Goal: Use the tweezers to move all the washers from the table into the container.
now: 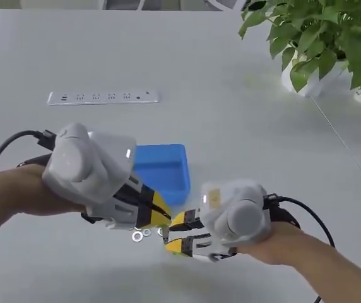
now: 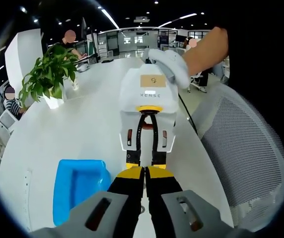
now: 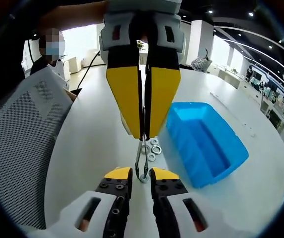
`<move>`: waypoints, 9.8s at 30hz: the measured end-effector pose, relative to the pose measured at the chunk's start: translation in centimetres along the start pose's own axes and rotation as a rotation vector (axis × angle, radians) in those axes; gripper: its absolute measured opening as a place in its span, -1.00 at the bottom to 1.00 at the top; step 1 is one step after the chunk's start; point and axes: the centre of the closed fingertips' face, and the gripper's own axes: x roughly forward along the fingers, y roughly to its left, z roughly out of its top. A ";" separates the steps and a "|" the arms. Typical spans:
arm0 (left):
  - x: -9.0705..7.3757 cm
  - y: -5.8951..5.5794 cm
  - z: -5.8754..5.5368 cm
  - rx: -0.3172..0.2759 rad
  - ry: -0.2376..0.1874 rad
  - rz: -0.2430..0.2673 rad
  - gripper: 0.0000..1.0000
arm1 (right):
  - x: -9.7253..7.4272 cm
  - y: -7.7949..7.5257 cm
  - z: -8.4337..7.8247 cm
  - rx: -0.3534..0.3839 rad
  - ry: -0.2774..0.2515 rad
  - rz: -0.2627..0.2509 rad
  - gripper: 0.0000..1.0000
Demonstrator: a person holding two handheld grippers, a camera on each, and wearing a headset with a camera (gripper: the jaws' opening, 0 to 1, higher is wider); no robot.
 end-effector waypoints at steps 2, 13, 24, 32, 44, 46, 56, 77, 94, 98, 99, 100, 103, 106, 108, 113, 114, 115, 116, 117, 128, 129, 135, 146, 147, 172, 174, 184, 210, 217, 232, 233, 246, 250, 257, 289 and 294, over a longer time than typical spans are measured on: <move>0.1 -0.1 0.0 0.001 0.001 -0.002 -0.90 | 0.1 0.1 0.0 -0.006 0.006 0.004 -0.70; 0.5 0.1 -0.3 0.003 0.004 -0.014 -0.89 | 0.2 0.2 -0.1 -0.009 0.016 -0.004 -0.79; 0.6 0.1 -0.4 0.017 0.009 -0.011 -0.88 | 0.2 0.1 -0.1 0.027 0.019 -0.010 -0.82; 0.6 0.1 -0.4 0.021 0.011 -0.009 -0.88 | 0.2 0.1 -0.1 0.032 0.021 -0.009 -0.83; 0.4 0.2 -1.0 0.010 0.024 -0.005 -0.83 | 0.2 0.3 -0.1 0.032 0.027 -0.004 -0.83; 0.3 0.2 -1.0 0.009 0.023 -0.002 -0.80 | 0.1 0.4 -0.2 0.031 0.030 -0.003 -0.83; -1.0 0.6 -0.3 -0.033 -0.030 0.034 -0.58 | -0.4 0.8 0.5 0.024 0.030 0.008 -0.82; -4.7 0.5 0.5 -0.208 -0.179 0.165 -0.11 | -3.4 -0.1 4.2 -0.015 0.006 -0.008 -0.82; -7.5 1.3 -1.4 -0.309 -0.196 0.303 0.36 | -4.2 -2.0 7.6 -0.052 -0.035 -0.006 -0.82; -8.1 1.4 -1.7 -0.325 -0.201 0.325 0.44 | -4.3 -2.8 8.4 -0.060 -0.046 -0.007 -0.82; -8.1 1.4 -1.8 -0.328 -0.202 0.328 0.45 | -4.4 -2.9 8.4 -0.060 -0.047 -0.007 -0.82; -8.3 1.5 -1.8 -0.330 -0.203 0.334 0.46 | -4.4 -3.3 8.6 -0.063 -0.052 -0.009 -0.82; -8.6 1.6 -1.9 -0.338 -0.206 0.345 0.52 | -4.4 -4.0 9.0 -0.068 -0.057 -0.015 -0.82; -8.9 1.6 -1.9 -0.347 -0.212 0.356 0.56 | -4.4 -4.9 9.3 -0.069 -0.070 -0.019 -0.82; -9.0 1.7 -2.0 -0.350 -0.211 0.363 0.62 | -4.3 -5.5 9.5 -0.074 -0.076 -0.024 -0.82; -9.3 1.9 -2.2 -0.357 -0.212 0.375 0.68 | -3.8 -6.6 9.5 -0.105 -0.075 -0.026 -0.82; -9.4 1.9 -2.2 -0.357 -0.213 0.377 0.69 | -3.7 -6.8 9.5 -0.105 -0.075 -0.022 -0.82; -9.4 2.0 -2.2 -0.357 -0.214 0.379 0.70 | -3.6 -6.9 9.5 -0.105 -0.076 -0.019 -0.82; -9.5 2.0 -2.1 -0.358 -0.216 0.382 0.73 | -3.4 -7.2 9.4 -0.107 -0.078 -0.017 -0.82; -9.5 2.1 -2.1 -0.358 -0.220 0.386 0.74 | -3.3 -7.2 9.3 -0.107 -0.081 -0.012 -0.81; -9.7 2.9 -2.1 -0.360 -0.228 0.402 0.89 | -1.5 -8.5 8.0 -0.122 -0.077 0.026 -0.81; -9.7 3.2 -2.1 -0.358 -0.228 0.410 0.90 | -1.3 -8.6 7.9 -0.127 -0.076 0.026 -0.81; -9.8 4.0 -1.9 -0.356 -0.239 0.413 0.92 | -0.6 -9.4 7.2 -0.131 -0.075 0.033 -0.81; -9.3 5.7 -2.6 -0.337 -0.223 0.429 0.55 | 0.8 -10.3 5.9 -0.138 -0.077 0.047 -0.81; -9.2 5.8 -2.6 -0.335 -0.223 0.428 0.53 | 1.0 -10.3 5.7 -0.137 -0.072 0.051 -0.81; -5.3 10.2 -3.8 -0.242 -0.147 0.382 -0.54 | 3.7 -10.3 2.7 -0.142 -0.014 0.125 -0.80; -4.9 10.4 -3.7 -0.232 -0.145 0.369 -0.60 | 3.8 -10.4 2.7 -0.129 -0.023 0.128 -0.80; -3.9 10.8 -3.3 -0.211 -0.150 0.333 -0.84 | 3.9 -10.3 2.9 -0.133 -0.026 0.137 -0.80; -3.7 10.8 -3.1 -0.193 -0.135 0.314 -0.89 | 2.6 -10.4 3.3 -0.127 -0.021 0.106 -0.53; -3.6 10.9 -3.1 -0.196 -0.137 0.319 -0.89 | 0.9 -10.8 3.5 -0.091 -0.029 0.051 -0.39; -3.6 11.0 -3.0 -0.217 -0.137 0.322 -0.89 | -2.0 -10.5 2.4 -0.018 -0.026 -0.014 -0.23; -3.6 11.1 -3.0 -0.217 -0.136 0.323 -0.89 | -2.2 -10.5 2.4 -0.013 -0.026 -0.019 -0.21; -4.5 11.2 -2.0 -0.213 -0.157 0.336 -0.89 | -4.7 -9.9 1.3 0.029 -0.028 -0.085 -0.13; -4.9 11.0 -1.4 -0.211 -0.160 0.339 -0.89 | -5.6 -9.6 1.0 0.044 -0.029 -0.101 -0.10; -5.6 10.6 -0.8 -0.207 -0.151 0.346 -0.89 | -6.6 -8.9 0.7 0.061 -0.027 -0.123 -0.07; -5.9 5.6 3.5 -0.146 -0.160 0.288 -0.89 | -8.8 -5.6 -0.4 0.104 -0.017 -0.165 0.07; -5.2 4.9 3.3 -0.140 -0.154 0.273 -0.89 | -8.9 -5.2 -0.4 0.105 -0.018 -0.166 0.07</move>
